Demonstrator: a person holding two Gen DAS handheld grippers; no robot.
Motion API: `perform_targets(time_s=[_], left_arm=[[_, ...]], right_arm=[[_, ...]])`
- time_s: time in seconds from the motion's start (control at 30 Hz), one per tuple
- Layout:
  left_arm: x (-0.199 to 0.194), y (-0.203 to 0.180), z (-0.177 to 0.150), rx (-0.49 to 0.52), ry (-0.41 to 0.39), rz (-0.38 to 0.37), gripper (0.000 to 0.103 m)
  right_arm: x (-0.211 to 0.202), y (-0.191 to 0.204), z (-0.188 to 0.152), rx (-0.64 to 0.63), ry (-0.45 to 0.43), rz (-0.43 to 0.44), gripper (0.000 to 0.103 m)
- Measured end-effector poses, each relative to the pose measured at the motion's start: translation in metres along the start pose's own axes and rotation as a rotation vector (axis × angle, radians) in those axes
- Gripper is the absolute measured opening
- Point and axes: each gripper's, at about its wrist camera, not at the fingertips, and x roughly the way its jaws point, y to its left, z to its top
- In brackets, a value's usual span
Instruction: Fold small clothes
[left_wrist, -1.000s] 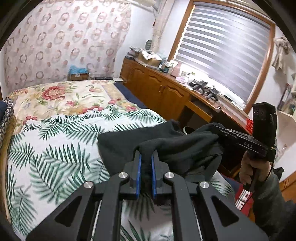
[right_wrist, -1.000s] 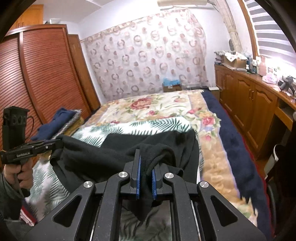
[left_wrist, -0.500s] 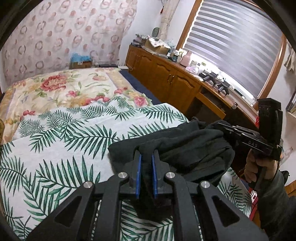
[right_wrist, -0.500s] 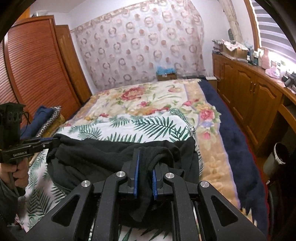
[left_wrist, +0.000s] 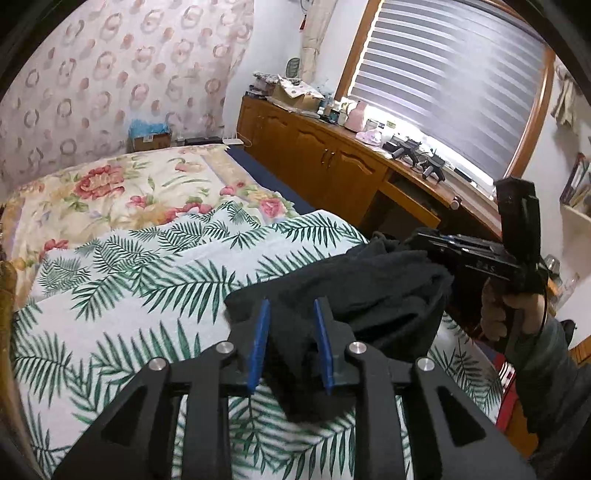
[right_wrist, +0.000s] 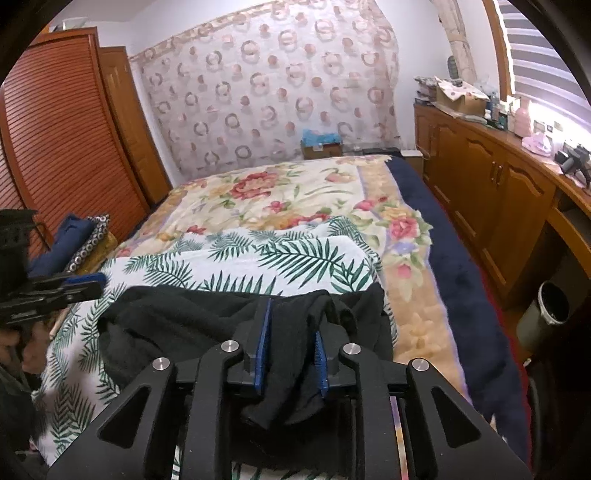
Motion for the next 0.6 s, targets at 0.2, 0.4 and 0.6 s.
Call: perform_targets(time_s=[0.2, 0.4, 0.6], left_arm=[[0.002, -0.003, -0.026, 0.019, 0.065, -0.003, 0.022], [0.017, -0.006, -0.041, 0.024, 0.122, -0.006, 0.022], [0.036, -0.003, -0.027, 0.001, 0.129, -0.016, 0.022]], right_arm=[[-0.011, -0.001, 0.001, -0.012, -0.021, -0.059, 0.057], [-0.032, -0.010, -0.004, -0.036, -0.047, -0.096, 0.057], [-0.035, -0.021, -0.022, -0.078, 0.001, -0.115, 0.058]])
